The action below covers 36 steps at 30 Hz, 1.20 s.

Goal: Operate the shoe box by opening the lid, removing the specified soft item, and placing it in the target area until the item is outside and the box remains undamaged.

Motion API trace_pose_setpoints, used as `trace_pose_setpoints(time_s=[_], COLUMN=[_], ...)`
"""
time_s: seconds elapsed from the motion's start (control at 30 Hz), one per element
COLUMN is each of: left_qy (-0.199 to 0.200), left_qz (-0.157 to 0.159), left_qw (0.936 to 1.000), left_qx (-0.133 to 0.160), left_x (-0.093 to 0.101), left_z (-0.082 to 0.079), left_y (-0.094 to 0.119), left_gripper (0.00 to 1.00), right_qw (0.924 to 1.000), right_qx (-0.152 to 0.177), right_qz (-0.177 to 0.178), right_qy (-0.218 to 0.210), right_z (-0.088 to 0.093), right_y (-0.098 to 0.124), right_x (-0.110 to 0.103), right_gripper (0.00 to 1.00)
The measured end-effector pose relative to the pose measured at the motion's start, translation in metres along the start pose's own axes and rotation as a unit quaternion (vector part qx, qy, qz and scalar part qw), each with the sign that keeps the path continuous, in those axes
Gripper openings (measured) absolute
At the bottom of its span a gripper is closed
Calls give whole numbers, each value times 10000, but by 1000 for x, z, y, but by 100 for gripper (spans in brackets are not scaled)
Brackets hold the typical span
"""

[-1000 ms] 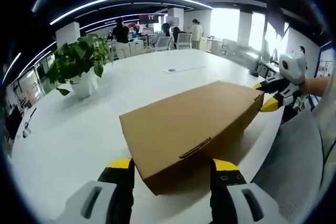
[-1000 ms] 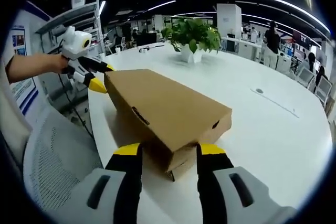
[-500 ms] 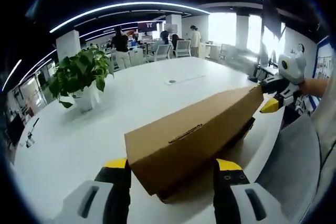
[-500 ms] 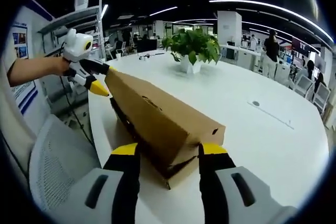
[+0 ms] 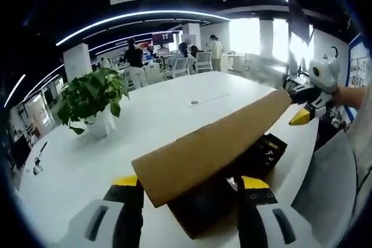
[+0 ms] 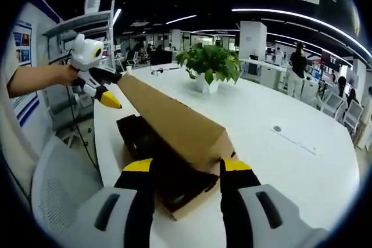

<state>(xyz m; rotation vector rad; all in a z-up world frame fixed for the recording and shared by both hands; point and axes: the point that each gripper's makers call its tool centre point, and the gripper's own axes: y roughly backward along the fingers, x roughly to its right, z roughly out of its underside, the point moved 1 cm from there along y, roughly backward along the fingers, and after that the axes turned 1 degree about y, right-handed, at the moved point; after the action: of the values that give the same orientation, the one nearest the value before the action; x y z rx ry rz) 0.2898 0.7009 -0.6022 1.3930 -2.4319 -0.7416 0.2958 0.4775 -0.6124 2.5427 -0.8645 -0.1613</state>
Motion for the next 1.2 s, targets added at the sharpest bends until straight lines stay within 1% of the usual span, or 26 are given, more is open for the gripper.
trace_pose_setpoints(time_s=[0.13, 0.37, 0.57, 0.7, 0.73, 0.83, 0.97, 1.1, 1.2], left_qy=[-51, -116, -50, -180, -167, -121, -172, -166, -143], left_qz=[-68, -231, -431, -668, -675, -673, -744, -873, -904], left_qw=[9999, 9995, 9985, 9968, 9967, 9966, 9959, 9947, 9944], left_qx=[75, 168, 320, 390, 410, 468, 487, 512, 531], left_x=[-6, -19, -35, -51, -53, -59, -67, -78, -82], left_z=[-7, -18, -27, -31, -31, -34, -38, -40, -41], left_y=[-4, -10, -13, -15, -15, -18, -25, -29, -30], left_gripper=[65, 59, 45, 29, 27, 25, 23, 15, 12], right_qw=[10000, 9998, 9995, 9994, 9994, 9993, 9992, 9990, 9987], right_qx=[51, 102, 124, 125, 128, 137, 144, 145, 144], right_qz=[28, 69, 106, 118, 120, 136, 149, 180, 229], right_qy=[61, 179, 260, 288, 291, 324, 339, 375, 422], right_z=[-7, -16, -23, -26, -27, -29, -32, -34, -35], right_y=[-2, -5, -8, -11, -11, -13, -17, -18, -19], right_x=[6, 16, 24, 29, 30, 33, 37, 42, 46], right_gripper=[40, 39, 39, 38, 38, 39, 40, 40, 37])
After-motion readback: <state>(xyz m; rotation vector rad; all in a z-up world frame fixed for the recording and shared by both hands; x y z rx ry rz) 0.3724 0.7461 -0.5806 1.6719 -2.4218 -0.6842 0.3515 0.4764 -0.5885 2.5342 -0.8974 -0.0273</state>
